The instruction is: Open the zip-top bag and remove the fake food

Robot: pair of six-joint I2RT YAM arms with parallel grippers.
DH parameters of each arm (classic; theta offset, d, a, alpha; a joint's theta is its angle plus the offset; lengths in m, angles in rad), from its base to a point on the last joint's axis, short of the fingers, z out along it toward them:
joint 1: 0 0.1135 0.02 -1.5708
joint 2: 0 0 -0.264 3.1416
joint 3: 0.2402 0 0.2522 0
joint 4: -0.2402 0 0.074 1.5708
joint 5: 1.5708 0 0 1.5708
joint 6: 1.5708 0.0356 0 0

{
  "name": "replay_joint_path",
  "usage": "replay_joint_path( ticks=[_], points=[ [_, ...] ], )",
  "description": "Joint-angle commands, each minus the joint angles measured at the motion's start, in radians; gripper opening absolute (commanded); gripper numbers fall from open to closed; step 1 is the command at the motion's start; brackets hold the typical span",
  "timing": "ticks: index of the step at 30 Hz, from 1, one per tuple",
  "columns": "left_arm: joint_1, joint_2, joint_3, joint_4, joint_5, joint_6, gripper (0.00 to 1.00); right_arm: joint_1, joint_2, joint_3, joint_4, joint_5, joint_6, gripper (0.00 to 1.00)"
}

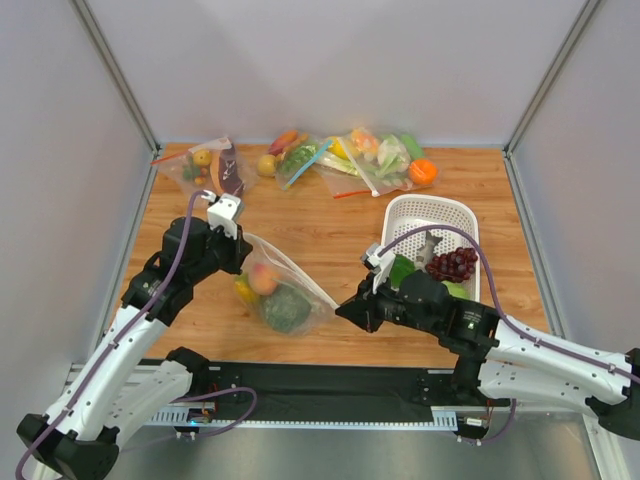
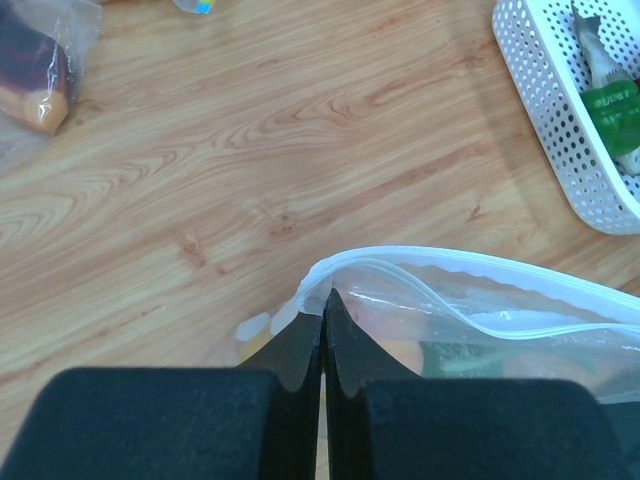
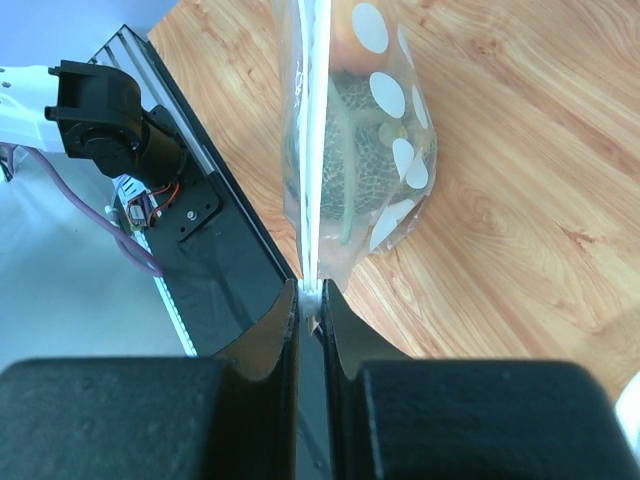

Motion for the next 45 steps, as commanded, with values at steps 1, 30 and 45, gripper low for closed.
replay_joint_path(
  ticks=[1,30,45],
  points=[
    [0.037,-0.022,-0.004,0.027,-0.071,-0.008,0.0,0.011,-0.047,-0.018,-0.056,-0.001,0.03,0.0],
    [0.005,-0.018,-0.037,0.132,0.517,0.076,0.0,0.006,0.029,0.129,0.066,0.196,-0.028,0.73],
    [-0.067,-0.022,-0.037,0.104,0.517,0.101,0.0,-0.04,0.224,0.18,0.163,0.121,-0.027,0.73]
  ],
)
